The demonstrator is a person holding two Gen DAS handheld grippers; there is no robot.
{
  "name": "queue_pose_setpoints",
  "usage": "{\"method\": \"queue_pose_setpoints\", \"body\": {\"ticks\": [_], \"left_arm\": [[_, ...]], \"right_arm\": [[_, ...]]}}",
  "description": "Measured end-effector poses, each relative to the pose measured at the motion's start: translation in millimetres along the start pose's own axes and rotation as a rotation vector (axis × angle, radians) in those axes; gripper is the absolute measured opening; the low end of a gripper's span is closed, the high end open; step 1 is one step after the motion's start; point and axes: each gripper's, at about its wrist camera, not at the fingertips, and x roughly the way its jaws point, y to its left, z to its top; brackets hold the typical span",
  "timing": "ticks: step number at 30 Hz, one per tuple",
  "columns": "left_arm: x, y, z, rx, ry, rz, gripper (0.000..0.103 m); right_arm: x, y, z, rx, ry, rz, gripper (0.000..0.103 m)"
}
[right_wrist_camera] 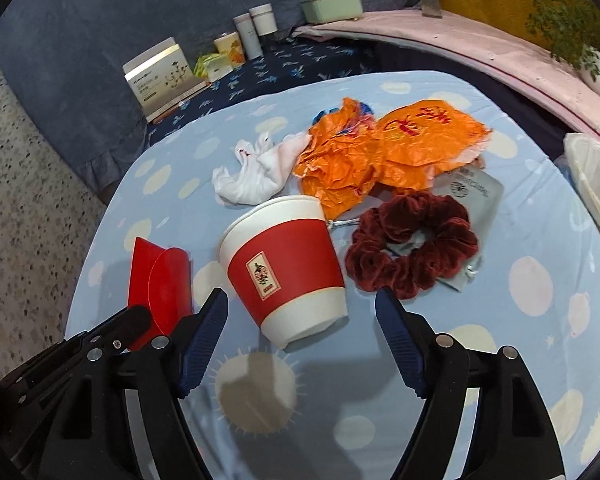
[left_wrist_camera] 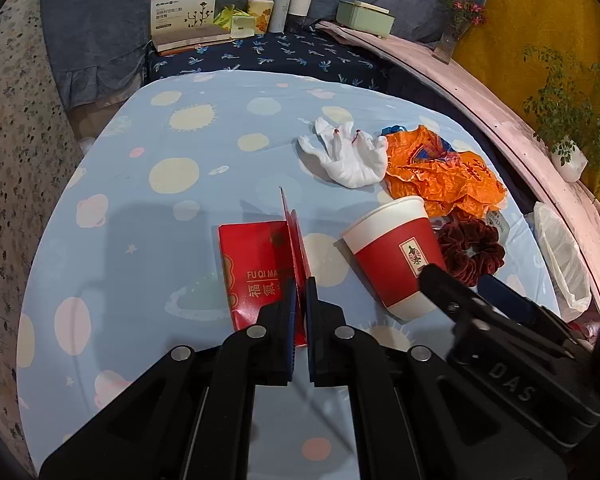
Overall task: Collect trash
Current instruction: 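Grasp the red envelope with the left tool while the right tool grasps the large red cup, then carry the red envelope and red cup toward the trash bin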
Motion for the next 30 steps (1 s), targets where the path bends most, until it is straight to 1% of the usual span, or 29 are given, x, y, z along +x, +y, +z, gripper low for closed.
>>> {"method": "queue_pose_setpoints", "body": {"ticks": [4,8,9,10,12,17,22,27,30], "left_arm": [[2,-2,2,0.007,0.001,0.005,0.004],[5,0,5,-0.003,0.006,0.013,0.004],[5,0,5,0.000,0.006,0.016,0.004],[5,0,5,0.003,0.007,0.021,0.004],[5,0,5,0.002,0.009,0.024,0.004],[1,-5,5,0.010,0.000,0.029,0.004],[-10,-17,8,0.026,-0.019,0.021,0.004],[-23,-36,13,0.046,-0.044,-0.003,0.004],[-29,-48,16,0.052,-0.053,-0.031,0.004]], "right_arm": [[17,6,3,-0.038,0.021,0.015,0.073],[34,7,2,-0.049,0.059,0.029,0.073],[37,7,1,-0.050,0.065,0.031,0.071],[39,7,0,-0.050,0.072,0.037,0.065],[40,6,-1,-0.048,0.077,0.052,0.065],[27,1,1,-0.036,0.044,0.067,0.064],[2,-7,9,-0.021,-0.015,0.080,0.064],[-28,-20,19,-0.005,-0.084,0.068,0.064],[-48,-33,23,0.006,-0.128,0.053,0.064]]}}
